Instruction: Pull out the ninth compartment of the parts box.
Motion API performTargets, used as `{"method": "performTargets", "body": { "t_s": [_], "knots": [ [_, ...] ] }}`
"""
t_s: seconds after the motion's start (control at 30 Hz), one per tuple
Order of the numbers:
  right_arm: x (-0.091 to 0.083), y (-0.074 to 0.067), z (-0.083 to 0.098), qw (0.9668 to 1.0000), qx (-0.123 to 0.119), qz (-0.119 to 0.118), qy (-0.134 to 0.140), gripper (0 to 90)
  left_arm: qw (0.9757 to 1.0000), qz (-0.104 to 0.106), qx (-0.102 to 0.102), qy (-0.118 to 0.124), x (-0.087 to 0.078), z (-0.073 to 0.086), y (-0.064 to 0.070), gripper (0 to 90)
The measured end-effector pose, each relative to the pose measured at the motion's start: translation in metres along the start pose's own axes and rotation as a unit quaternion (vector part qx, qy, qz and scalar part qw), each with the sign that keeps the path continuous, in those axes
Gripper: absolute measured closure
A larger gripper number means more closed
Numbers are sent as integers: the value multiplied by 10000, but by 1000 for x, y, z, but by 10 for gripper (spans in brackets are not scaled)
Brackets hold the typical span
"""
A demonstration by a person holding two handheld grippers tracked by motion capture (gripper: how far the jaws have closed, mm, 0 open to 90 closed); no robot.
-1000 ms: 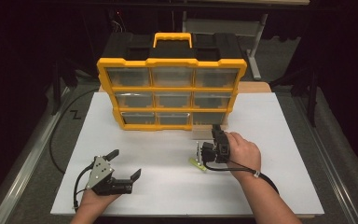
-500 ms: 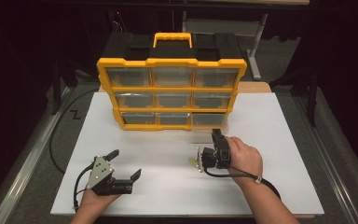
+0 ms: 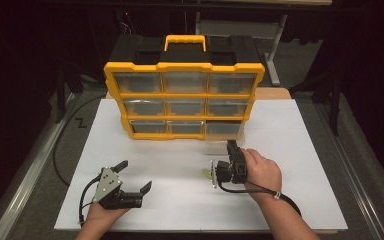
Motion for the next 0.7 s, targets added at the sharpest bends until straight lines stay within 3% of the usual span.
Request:
{"method": "performTargets", "body": {
  "t_s": [0.53,0.7],
  "knots": [
    [-1,-2,0,10000,47,8,12,773,10000,22,26,2,0,0,0,3],
    [-1,0,1,9999,129,-7,33,733,10000,43,33,6,0,0,1,3]
  ]
}}
Point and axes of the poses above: each handheld gripper's, and its own axes: x roughly forward along the jaws, z roughly out of its underside, y roughly to its right, the point moved 3 cm from there along x, roughly forward along the jaws
